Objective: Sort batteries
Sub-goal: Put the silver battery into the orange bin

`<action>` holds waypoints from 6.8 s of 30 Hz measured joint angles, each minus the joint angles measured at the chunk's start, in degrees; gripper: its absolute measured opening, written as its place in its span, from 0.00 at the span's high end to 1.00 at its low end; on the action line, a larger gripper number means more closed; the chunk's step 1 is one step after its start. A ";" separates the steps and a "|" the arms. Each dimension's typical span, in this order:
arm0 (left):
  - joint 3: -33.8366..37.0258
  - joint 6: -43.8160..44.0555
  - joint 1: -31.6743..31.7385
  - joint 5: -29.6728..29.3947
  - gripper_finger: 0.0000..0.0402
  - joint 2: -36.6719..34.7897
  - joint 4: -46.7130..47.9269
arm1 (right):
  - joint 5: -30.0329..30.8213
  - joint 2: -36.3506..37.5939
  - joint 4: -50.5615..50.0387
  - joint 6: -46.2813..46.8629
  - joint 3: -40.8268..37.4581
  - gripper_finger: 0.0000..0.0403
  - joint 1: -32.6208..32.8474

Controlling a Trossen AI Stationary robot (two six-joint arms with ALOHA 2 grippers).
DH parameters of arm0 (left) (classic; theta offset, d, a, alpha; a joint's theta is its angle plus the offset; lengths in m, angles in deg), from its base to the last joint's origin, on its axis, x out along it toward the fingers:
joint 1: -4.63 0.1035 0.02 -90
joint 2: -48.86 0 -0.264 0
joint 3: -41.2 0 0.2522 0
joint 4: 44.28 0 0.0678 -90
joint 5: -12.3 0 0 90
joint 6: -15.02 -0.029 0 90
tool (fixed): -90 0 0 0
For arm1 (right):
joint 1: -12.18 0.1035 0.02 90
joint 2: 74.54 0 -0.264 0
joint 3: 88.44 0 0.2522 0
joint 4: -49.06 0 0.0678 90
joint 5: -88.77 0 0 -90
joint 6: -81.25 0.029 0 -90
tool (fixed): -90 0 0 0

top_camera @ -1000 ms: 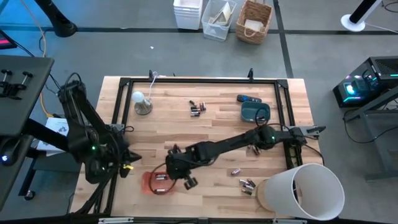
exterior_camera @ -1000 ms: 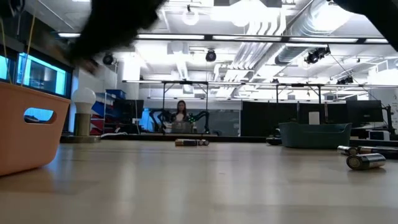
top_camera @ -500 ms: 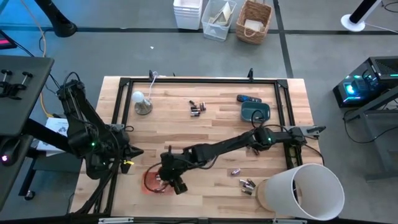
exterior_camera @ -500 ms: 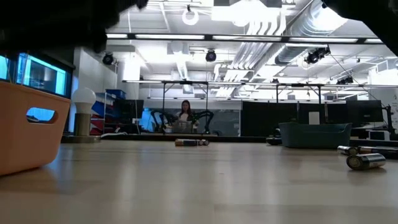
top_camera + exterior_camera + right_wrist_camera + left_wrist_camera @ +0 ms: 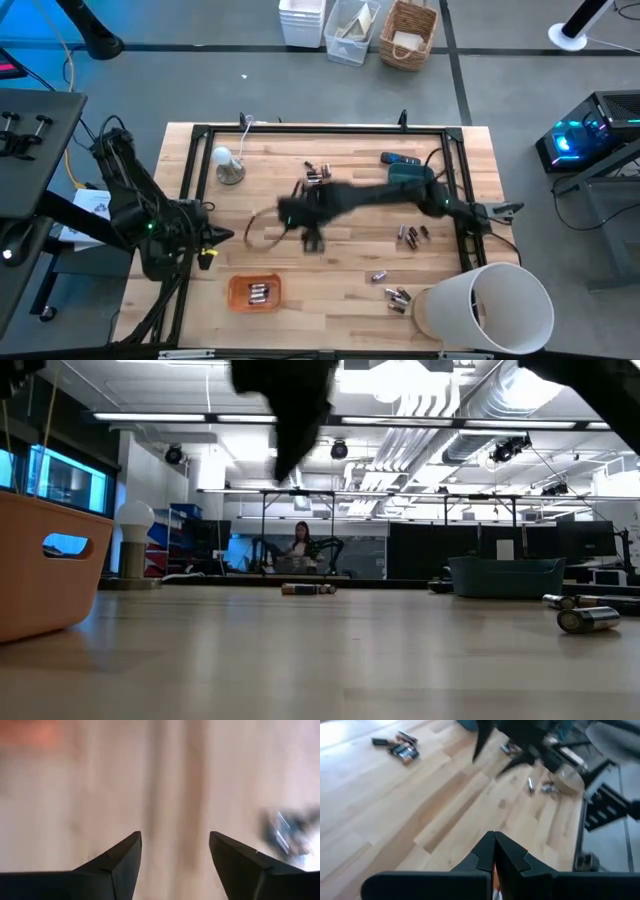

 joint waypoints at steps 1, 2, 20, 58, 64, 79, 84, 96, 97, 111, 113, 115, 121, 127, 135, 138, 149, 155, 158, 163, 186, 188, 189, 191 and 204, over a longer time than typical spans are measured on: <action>0.00 0.00 0.95 -0.04 1.00 -0.31 -0.02 | 0.15 0.47 -2.61 -0.62 -0.02 0.45 -1.85; 0.00 -0.02 1.89 -0.04 1.00 -0.61 -0.05 | 0.05 1.00 -4.07 -1.40 -0.02 0.46 -3.72; 0.04 -28.73 31.55 -2.42 1.00 -1.18 -21.26 | -17.45 10.26 -2.85 -11.53 -16.14 0.54 -28.72; 0.07 -70.34 94.75 76.68 1.00 5.54 -53.17 | -10.12 46.10 19.73 85.16 -85.42 0.54 -6.42; 0.07 -69.89 94.75 76.50 1.00 5.54 -53.16 | -9.45 42.17 23.62 82.50 -85.37 0.54 -6.69; 0.04 -68.49 94.72 76.26 1.00 5.54 -53.45 | -9.40 36.50 26.38 76.12 -85.13 0.68 -6.53; 0.02 -68.44 94.72 76.38 1.00 4.39 -58.28 | -8.70 36.85 27.42 69.01 -84.38 0.91 -6.49; 0.00 -73.01 94.72 76.48 1.00 -2.77 -62.72 | -6.10 39.72 61.99 43.97 -64.81 0.91 -6.49; 0.02 -73.89 94.72 76.50 1.00 -3.26 -62.54 | -6.58 38.33 63.43 42.53 -62.80 0.91 -6.17; -0.02 -73.97 94.61 76.71 1.00 -4.85 -61.07 | -23.34 7.12 54.12 20.75 -24.46 0.91 3.59; 0.00 -73.93 94.61 76.72 1.00 -4.87 -60.75 | -26.79 4.66 54.56 17.28 -20.76 0.91 3.61; 0.00 -73.21 94.59 76.72 1.00 -4.93 -60.81 | -28.21 2.13 54.51 15.25 -17.76 0.91 3.99; 0.00 -69.89 94.57 76.72 1.00 -4.93 -60.86 | -28.46 -4.67 53.85 13.54 -11.34 0.91 6.24; 0.00 -65.39 93.62 76.70 1.00 -4.93 -60.87 | -25.16 -8.17 52.63 16.06 -10.56 0.86 8.79; 0.00 -63.96 91.15 76.61 1.00 -4.93 -60.87 | -16.28 -6.39 46.70 15.42 -10.51 0.52 10.01; 0.02 -64.85 91.14 76.50 1.00 -4.93 -60.89 | -14.16 -3.81 38.76 15.11 -10.53 0.47 8.97; 0.02 -70.17 93.54 76.34 1.00 -4.91 -60.87 | -2.02 7.37 -0.22 10.16 -16.13 0.51 1.45; 0.02 -70.35 95.57 77.04 1.00 -4.91 -60.61 | -3.53 21.57 14.49 20.46 -43.65 0.51 -5.30; 0.02 -71.45 95.79 77.29 1.00 -4.34 -60.04 | -3.41 28.03 28.08 29.99 -53.75 0.51 -11.11; 0.04 -70.35 95.79 79.14 1.00 -1.20 -59.46 | -0.79 28.15 42.79 42.20 -57.70 0.52 -20.37; 0.07 -63.90 95.79 79.28 1.00 1.93 -63.95 | -4.06 9.83 37.15 37.34 -41.48 0.61 -29.06; 0.07 -64.16 95.79 79.28 1.00 1.93 -63.95 | -4.10 9.08 37.14 38.20 -41.49 0.61 -28.73; 0.07 -64.56 95.79 79.28 1.00 1.93 -63.93 | -4.17 8.65 37.06 38.69 -41.53 0.61 -28.65; 0.07 -65.30 95.79 79.28 1.00 1.93 -63.93 | -4.37 7.97 37.09 39.49 -41.61 0.61 -28.31; 0.07 -65.94 95.79 79.39 1.00 1.93 -63.89 | 0.73 5.60 34.54 38.63 -41.22 0.67 -25.93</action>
